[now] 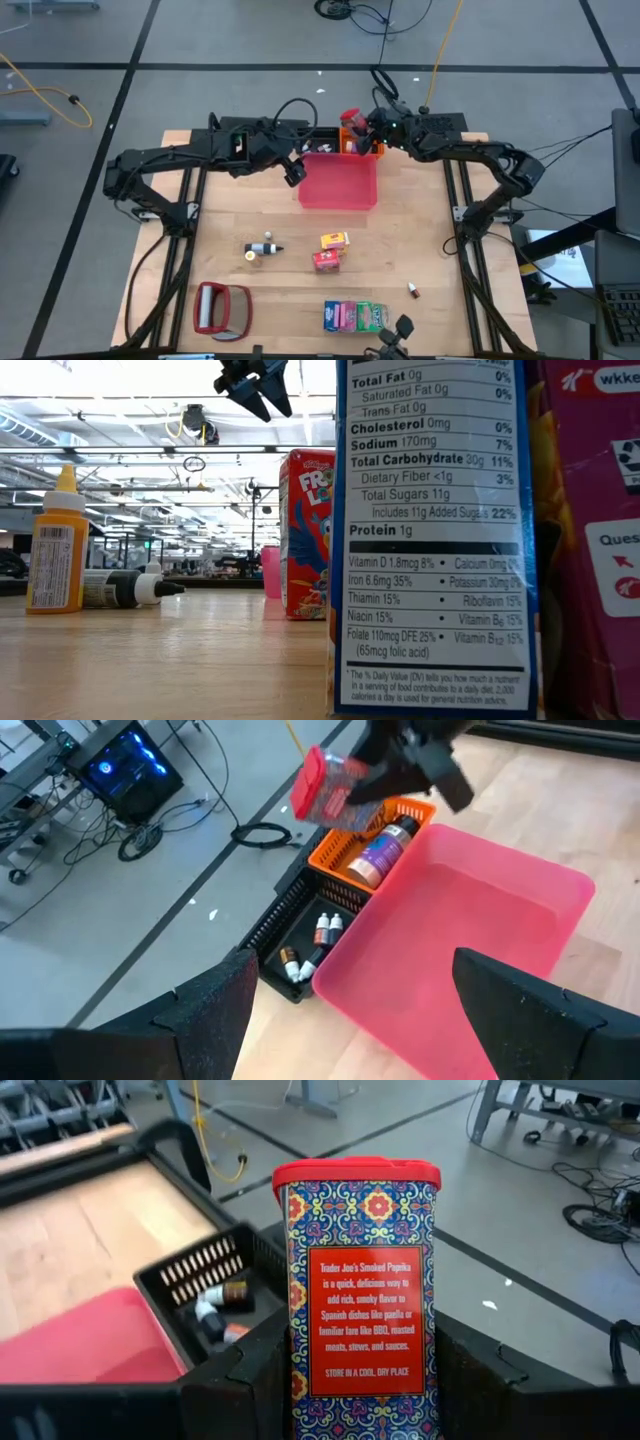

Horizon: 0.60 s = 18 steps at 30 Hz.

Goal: Pick & Place Kitchen Items
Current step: Put the spice can into the orange bin

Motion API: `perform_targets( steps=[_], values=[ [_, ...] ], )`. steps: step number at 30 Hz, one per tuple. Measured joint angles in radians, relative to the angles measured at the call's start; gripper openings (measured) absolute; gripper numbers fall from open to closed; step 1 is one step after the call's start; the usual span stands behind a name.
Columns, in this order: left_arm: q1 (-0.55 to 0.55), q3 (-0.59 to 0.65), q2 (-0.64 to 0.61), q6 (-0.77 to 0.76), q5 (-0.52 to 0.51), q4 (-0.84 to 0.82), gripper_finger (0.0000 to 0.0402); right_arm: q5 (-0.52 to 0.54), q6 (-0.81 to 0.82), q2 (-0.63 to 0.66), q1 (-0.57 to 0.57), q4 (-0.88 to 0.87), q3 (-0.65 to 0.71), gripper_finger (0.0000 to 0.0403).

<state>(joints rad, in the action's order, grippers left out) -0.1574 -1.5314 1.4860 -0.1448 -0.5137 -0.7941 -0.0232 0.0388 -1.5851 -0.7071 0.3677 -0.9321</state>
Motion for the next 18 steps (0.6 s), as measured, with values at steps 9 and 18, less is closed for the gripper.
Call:
perform_targets(
  steps=[9,18],
  values=[
    [0.0,0.0,0.0,0.0,0.053,0.056,0.0335,0.02,-0.056,-0.072,-0.018,0.031,0.0,0.0174],
    [0.0,0.0,0.0,-0.01,0.071,0.056,0.0335,0.021,-0.058,-0.161,-0.02,0.118,0.0,0.0174]
  ],
)
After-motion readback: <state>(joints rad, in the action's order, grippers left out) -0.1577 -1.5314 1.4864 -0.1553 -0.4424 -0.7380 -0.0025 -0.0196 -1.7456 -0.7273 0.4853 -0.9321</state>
